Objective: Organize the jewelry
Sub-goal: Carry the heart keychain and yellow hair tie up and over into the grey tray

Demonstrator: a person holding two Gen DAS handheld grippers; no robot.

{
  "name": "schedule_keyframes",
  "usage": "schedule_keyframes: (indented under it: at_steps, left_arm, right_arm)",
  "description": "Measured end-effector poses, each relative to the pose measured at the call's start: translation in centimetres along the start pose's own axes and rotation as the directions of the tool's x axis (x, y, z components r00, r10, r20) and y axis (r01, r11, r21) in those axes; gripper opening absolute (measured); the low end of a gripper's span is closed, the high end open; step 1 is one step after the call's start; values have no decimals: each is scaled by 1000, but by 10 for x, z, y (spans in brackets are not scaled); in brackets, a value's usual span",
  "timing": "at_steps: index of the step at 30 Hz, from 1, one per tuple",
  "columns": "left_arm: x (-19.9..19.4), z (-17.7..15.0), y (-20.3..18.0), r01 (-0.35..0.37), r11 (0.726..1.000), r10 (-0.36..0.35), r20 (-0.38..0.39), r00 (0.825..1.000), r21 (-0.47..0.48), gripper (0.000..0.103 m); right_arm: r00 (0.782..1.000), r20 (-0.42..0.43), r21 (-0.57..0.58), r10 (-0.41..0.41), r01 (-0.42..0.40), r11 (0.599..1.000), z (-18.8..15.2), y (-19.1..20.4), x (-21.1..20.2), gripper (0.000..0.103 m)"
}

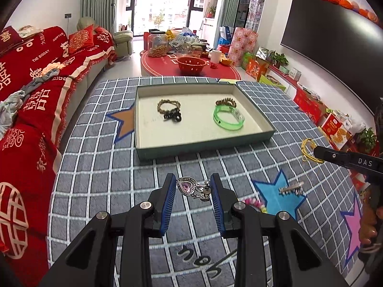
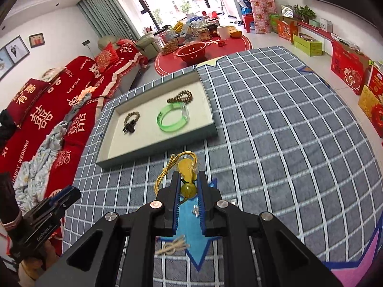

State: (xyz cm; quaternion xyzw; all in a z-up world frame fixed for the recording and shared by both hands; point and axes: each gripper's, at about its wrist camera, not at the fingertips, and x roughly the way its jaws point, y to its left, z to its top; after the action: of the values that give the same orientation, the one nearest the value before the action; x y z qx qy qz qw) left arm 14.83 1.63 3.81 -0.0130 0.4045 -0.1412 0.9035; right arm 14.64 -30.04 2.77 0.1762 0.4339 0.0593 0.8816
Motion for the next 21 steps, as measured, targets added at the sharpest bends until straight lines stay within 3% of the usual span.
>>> schedule_keyframes:
  at_steps: [11, 21]
  left_arm:
    - [20, 43, 8, -5, 1000, 5, 0, 1000, -18, 43]
    - [56, 82, 16, -67, 998, 67, -10, 998, 11, 43]
  right_arm:
    - [999, -16, -51, 34, -35, 998, 51, 22, 24, 15]
    - [999, -25, -123, 36, -39, 992, 93, 49, 57, 15]
